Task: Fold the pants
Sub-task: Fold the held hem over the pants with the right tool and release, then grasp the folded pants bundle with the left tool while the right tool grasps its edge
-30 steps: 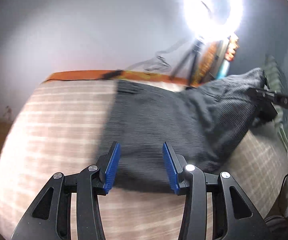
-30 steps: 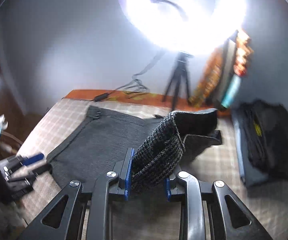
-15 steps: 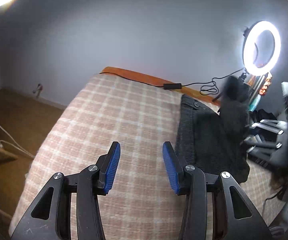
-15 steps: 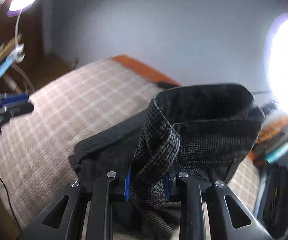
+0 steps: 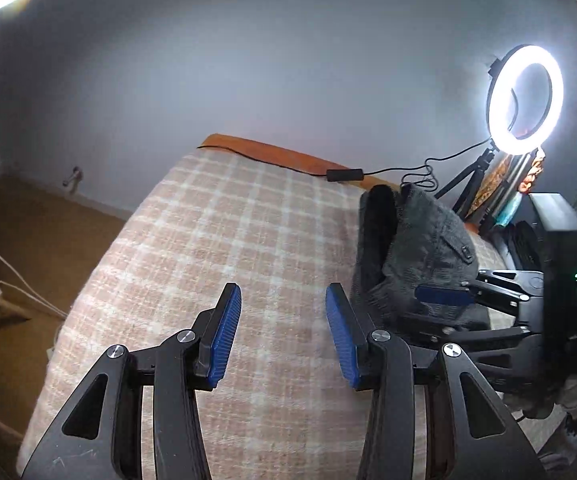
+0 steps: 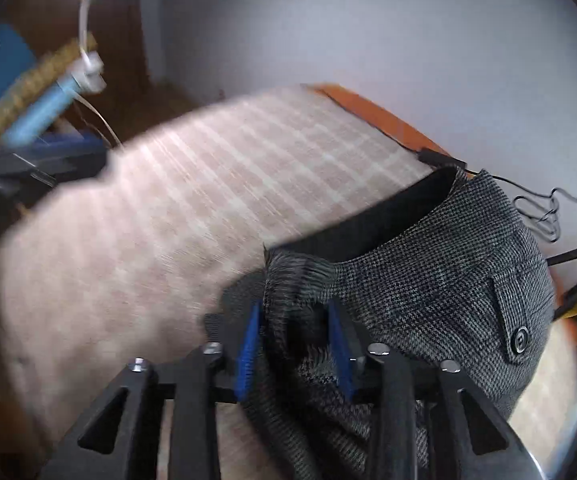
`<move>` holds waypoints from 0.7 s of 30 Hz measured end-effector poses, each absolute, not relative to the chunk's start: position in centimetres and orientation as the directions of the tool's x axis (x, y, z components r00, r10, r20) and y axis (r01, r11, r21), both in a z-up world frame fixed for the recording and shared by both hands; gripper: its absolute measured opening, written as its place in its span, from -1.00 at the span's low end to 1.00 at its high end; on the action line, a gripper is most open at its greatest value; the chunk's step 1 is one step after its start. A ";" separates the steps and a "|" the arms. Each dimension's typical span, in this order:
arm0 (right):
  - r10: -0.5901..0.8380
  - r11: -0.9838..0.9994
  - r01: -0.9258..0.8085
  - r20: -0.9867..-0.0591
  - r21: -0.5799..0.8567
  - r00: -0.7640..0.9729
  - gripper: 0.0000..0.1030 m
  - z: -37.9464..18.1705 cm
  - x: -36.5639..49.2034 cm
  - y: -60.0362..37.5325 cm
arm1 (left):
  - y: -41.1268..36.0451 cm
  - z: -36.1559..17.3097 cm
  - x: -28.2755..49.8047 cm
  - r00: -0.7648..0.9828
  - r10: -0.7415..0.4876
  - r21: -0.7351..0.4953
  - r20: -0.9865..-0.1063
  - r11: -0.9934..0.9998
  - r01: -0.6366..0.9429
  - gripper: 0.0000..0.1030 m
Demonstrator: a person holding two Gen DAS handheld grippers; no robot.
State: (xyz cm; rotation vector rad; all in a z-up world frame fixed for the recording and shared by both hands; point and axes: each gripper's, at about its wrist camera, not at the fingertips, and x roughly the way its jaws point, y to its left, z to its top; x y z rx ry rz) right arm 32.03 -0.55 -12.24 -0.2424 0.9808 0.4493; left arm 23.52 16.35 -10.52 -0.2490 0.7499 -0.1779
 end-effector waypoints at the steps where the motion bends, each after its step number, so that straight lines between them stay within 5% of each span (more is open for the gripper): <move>1: 0.298 0.875 -0.483 -0.825 0.036 0.480 -0.09 -11.4 31.4 -1.3 | 16.0 -10.4 23.5 0.719 -0.255 -0.289 -0.646 0.954 0.079 -0.18; 7: 0.357 0.897 -0.428 -0.745 0.106 0.563 -0.08 -8.2 30.1 -8.8 | 10.3 -9.1 24.0 0.710 -0.300 -0.225 -0.638 0.953 0.200 -0.18; 14: 0.259 0.957 -0.264 -0.753 0.117 0.604 -0.09 -8.5 34.4 -15.5 | 3.1 -11.0 26.2 0.647 -0.319 -0.116 -0.693 0.934 0.337 -0.17; 21: 0.257 0.948 -0.303 -0.795 0.097 0.550 -0.11 -11.5 39.1 -14.3 | 3.2 -15.3 27.3 0.566 -0.302 -0.126 -0.767 0.936 0.329 -0.17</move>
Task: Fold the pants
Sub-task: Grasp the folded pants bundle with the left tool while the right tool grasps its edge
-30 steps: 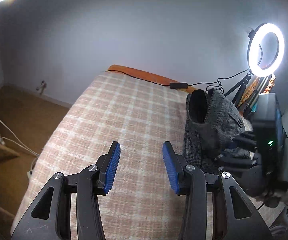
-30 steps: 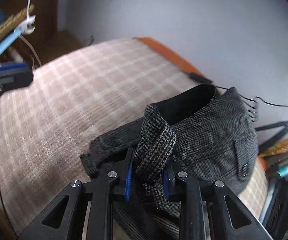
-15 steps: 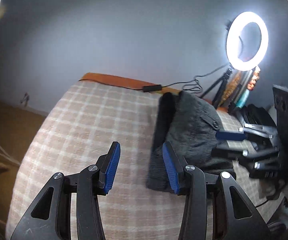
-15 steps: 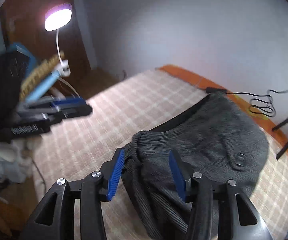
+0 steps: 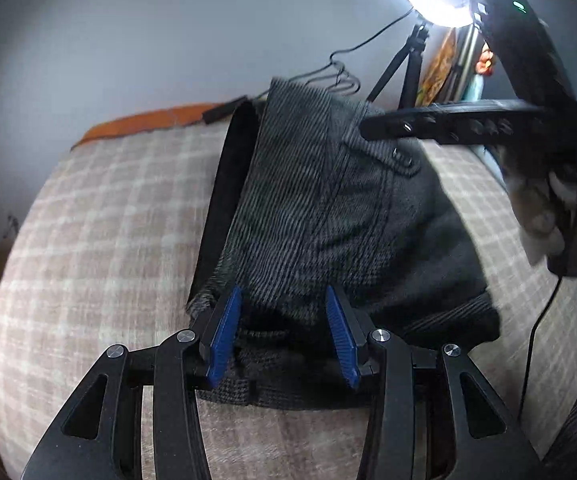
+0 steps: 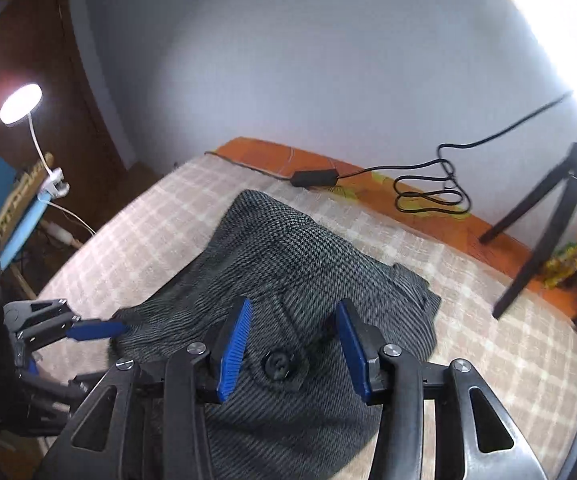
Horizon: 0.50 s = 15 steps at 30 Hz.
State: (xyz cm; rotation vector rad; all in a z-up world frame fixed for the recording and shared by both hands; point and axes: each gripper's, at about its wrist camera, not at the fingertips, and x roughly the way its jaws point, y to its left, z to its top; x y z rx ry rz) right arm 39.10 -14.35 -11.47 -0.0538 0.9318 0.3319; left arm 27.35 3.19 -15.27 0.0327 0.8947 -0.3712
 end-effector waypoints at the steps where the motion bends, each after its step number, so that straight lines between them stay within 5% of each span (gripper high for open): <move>1: 0.242 0.950 -0.300 -0.804 0.084 0.543 -0.15 -12.1 40.1 -14.0 | 3.4 -15.5 27.2 0.565 -0.308 -0.131 -0.765 0.934 0.331 -0.17; 15: 0.211 0.962 -0.261 -0.841 0.087 0.498 -0.23 -16.3 44.2 -13.7 | 5.1 -15.4 26.8 0.557 -0.352 -0.188 -0.752 0.925 0.330 -0.10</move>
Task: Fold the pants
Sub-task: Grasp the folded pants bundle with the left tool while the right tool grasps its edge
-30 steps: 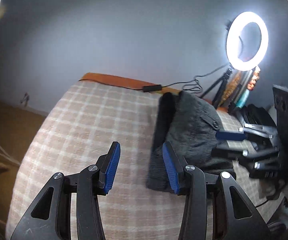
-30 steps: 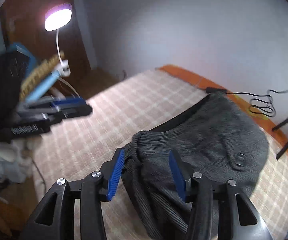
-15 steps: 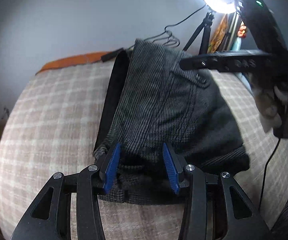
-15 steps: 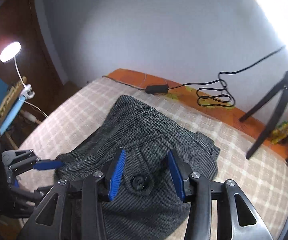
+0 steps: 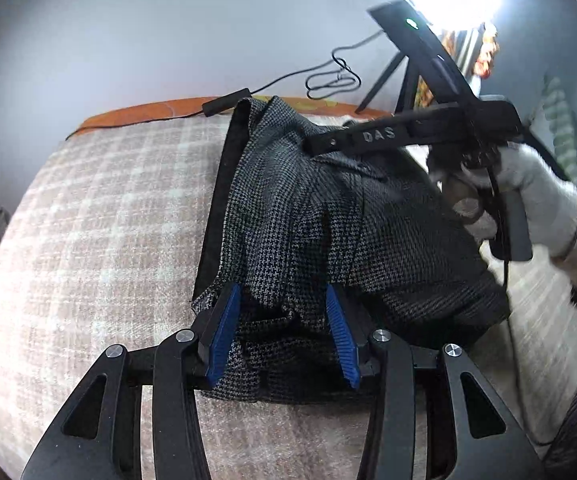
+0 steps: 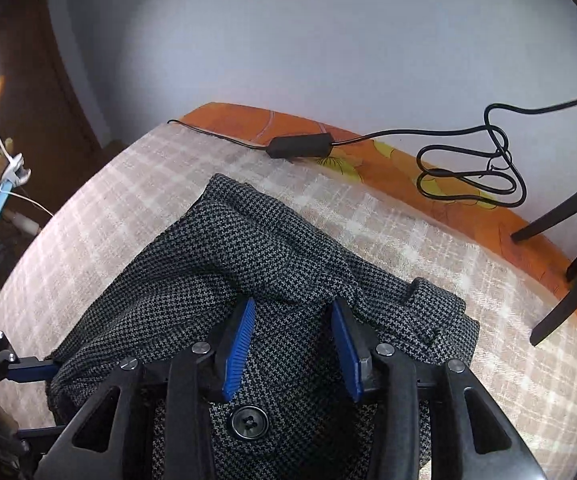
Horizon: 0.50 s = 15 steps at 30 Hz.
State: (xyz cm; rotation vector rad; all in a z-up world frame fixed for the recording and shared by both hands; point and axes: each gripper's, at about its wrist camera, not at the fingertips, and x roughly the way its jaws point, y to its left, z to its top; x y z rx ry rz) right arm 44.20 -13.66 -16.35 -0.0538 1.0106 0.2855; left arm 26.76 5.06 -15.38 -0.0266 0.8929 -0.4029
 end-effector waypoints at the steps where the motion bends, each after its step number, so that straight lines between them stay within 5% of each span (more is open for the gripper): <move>1: 0.213 0.962 -0.259 -0.838 0.089 0.503 -0.23 -15.9 44.0 -13.8 | 5.4 -15.2 26.7 0.552 -0.364 -0.213 -0.750 0.923 0.319 -0.07; 3: 0.221 0.963 -0.248 -0.824 0.100 0.522 -0.18 -14.7 43.2 -14.5 | 6.8 -14.4 26.4 0.553 -0.388 -0.273 -0.738 0.920 0.281 -0.02; 5: 0.234 0.965 -0.228 -0.806 0.126 0.544 -0.06 -13.5 42.2 -15.4 | 7.7 -13.3 25.6 0.568 -0.398 -0.313 -0.721 0.918 0.245 0.29; 7: 0.247 0.966 -0.207 -0.788 0.155 0.564 0.38 -12.4 41.1 -16.5 | 8.6 -12.5 24.9 0.579 -0.400 -0.343 -0.711 0.915 0.211 0.41; 10: 0.276 0.961 -0.158 -0.765 0.226 0.582 0.62 -11.3 39.4 -19.2 | 10.4 -12.0 24.3 0.556 -0.453 -0.446 -0.697 0.881 0.160 0.49; 15: 0.352 0.921 -0.055 -0.767 0.385 0.536 0.66 -12.9 37.7 -23.6 | 12.3 -12.8 24.3 0.515 -0.530 -0.602 -0.673 0.798 0.036 0.53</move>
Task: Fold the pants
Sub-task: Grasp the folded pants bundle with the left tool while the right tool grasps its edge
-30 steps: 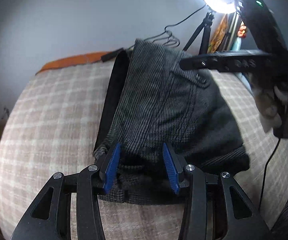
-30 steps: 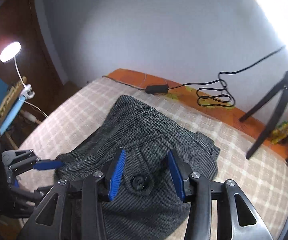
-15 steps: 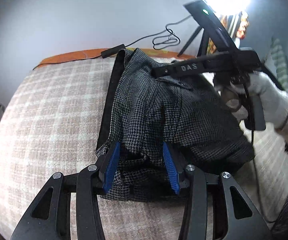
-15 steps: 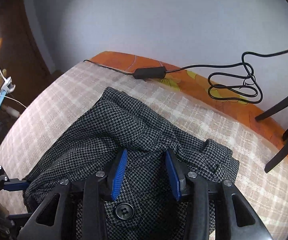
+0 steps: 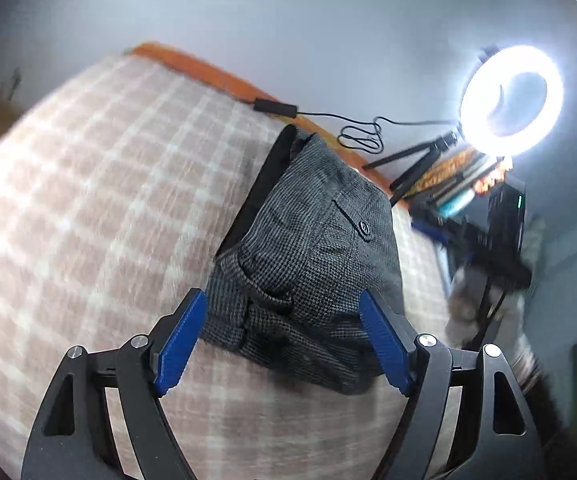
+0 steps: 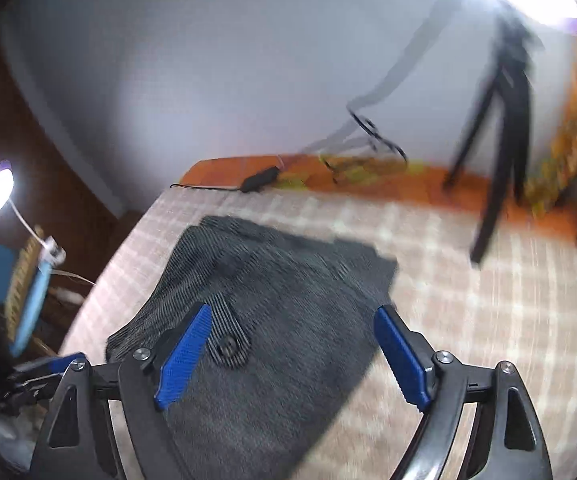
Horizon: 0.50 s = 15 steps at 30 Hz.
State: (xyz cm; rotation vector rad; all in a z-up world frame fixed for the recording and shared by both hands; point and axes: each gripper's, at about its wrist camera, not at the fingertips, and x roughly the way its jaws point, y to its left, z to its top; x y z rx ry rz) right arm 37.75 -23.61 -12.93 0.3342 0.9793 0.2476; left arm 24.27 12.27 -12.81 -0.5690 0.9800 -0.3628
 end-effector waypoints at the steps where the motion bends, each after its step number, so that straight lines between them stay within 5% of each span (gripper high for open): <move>1: 0.372 0.906 -0.025 -0.768 0.422 0.521 0.66 -13.8 37.5 -24.5 | 12.3 -13.2 24.3 0.506 -0.539 -0.619 -0.673 0.785 0.012 0.53; 15: 0.585 0.708 0.078 -0.645 0.701 0.492 0.69 -19.6 37.7 -27.5 | 12.2 -18.6 24.7 0.502 -0.616 -0.780 -0.607 0.581 -0.231 0.59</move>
